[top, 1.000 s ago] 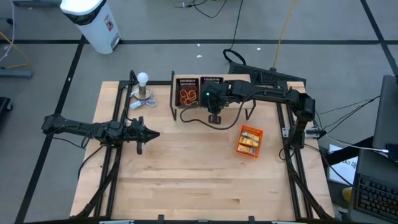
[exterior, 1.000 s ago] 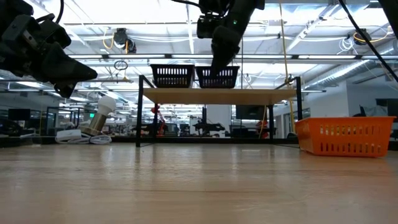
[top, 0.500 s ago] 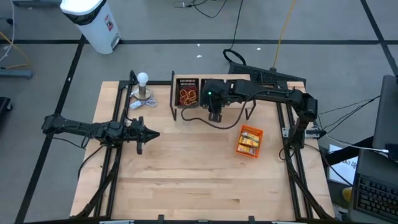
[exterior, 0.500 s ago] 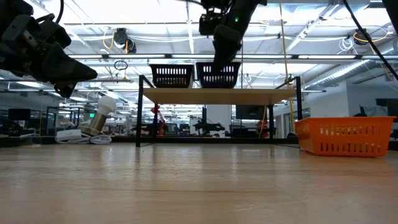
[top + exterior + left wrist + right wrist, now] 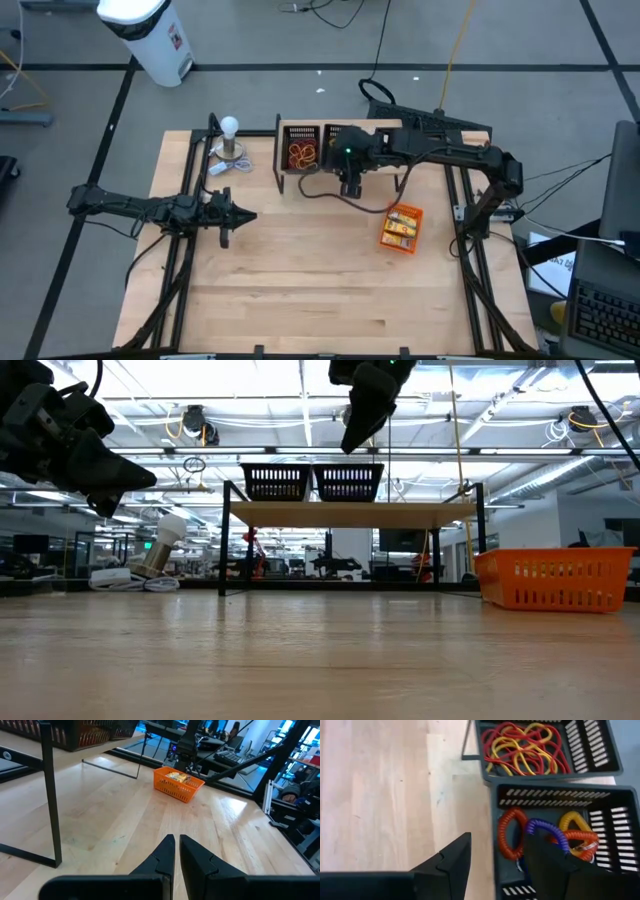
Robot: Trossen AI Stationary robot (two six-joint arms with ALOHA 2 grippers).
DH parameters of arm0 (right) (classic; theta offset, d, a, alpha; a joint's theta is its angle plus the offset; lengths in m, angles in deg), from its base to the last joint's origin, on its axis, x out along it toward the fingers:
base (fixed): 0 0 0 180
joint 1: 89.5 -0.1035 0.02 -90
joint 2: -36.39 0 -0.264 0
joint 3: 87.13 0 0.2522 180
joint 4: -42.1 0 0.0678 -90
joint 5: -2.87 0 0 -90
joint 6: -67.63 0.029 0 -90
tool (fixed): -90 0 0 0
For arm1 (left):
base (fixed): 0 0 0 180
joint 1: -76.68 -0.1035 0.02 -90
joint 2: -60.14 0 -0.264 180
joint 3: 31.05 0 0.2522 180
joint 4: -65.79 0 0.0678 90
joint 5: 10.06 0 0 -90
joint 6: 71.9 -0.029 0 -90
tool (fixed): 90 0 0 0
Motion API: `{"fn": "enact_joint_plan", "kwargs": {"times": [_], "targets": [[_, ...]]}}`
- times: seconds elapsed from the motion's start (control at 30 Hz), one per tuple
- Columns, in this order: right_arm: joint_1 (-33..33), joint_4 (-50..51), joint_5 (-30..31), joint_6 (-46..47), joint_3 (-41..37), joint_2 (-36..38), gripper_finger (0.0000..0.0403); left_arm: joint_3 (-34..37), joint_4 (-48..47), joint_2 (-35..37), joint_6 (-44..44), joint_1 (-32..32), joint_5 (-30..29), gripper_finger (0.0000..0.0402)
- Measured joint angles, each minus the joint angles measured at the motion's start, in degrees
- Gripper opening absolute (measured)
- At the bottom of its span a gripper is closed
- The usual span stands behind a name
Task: Pick & Place Office Desk Supplies
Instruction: Put the orange basket filled with crayon boxes on the shelf
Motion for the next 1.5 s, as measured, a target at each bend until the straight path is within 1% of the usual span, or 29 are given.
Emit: {"fn": "enact_joint_plan", "kwargs": {"times": [0.1,0.2,0.27,0.37,0.4,0.43,0.57,0.67,0.77,0.9,1.03,1.2,1.4,1.5], "targets": [[-2.3,-0.1,1.4,-0.7,0.0,0.1,0.0157,0.0,0.0,0.0,0.3,0.0,0.1,0.0026],[-6.0,-0.1,7.1,-2.0,0.0,0.1,0.0132,0.0,0.0,0.0,0.3,0.0,0.7,0.0026],[-8.3,0.1,9.0,-3.2,0.0,0.1,0.0102,0.0,0.0,0.0,0.2,0.0,1.0,0.0026],[-10.5,3.2,8.8,-4.4,0.0,0.0,0.0036,0.0,-0.1,0.0,0.0,0.0,1.0,0.0026],[-10.9,4.1,8.8,-4.4,-0.2,-0.2,0.0019,0.0,-0.1,0.0,0.0,0.0,1.0,0.0026],[-11.0,4.5,8.8,-4.2,-0.8,-0.3,0.0011,0.0,-0.1,0.0,0.0,0.0,0.9,0.0026],[-9.2,5.5,8.8,-1.5,-4.8,-0.6,0.0009,0.0,-0.1,0.0,-0.2,0.0,0.9,0.0026],[-7.2,4.5,8.9,-0.6,-7.4,-0.5,0.0002,0.0,0.0,0.0,-0.2,0.0,0.2,0.0026],[-5.8,2.8,9.0,1.4,-9.0,-0.6,0.0003,0.0,-0.1,0.0,-0.2,0.0,0.0,0.0026],[-4.8,1.9,9.6,2.2,-9.2,-0.5,0.0001,0.0,-0.1,0.0,-0.5,0.0,-0.1,0.0026],[-4.2,1.6,12.2,3.3,-9.2,-0.4,0.0001,0.0,-0.1,0.0,-0.9,0.0,-0.1,0.0026],[-3.0,1.4,12.1,5.9,-9.2,-0.4,0.0001,0.0,-0.1,0.0,-0.9,0.0,-0.1,0.0026],[-3.4,1.2,11.8,6.0,-9.2,-0.4,0.0001,0.0,-0.1,0.0,-1.0,0.0,-0.1,0.0026],[-4.8,1.9,9.5,7.2,-9.3,1.0,0.0001,0.0,-0.2,0.0,-1.1,0.0,0.0,0.0026]]}}
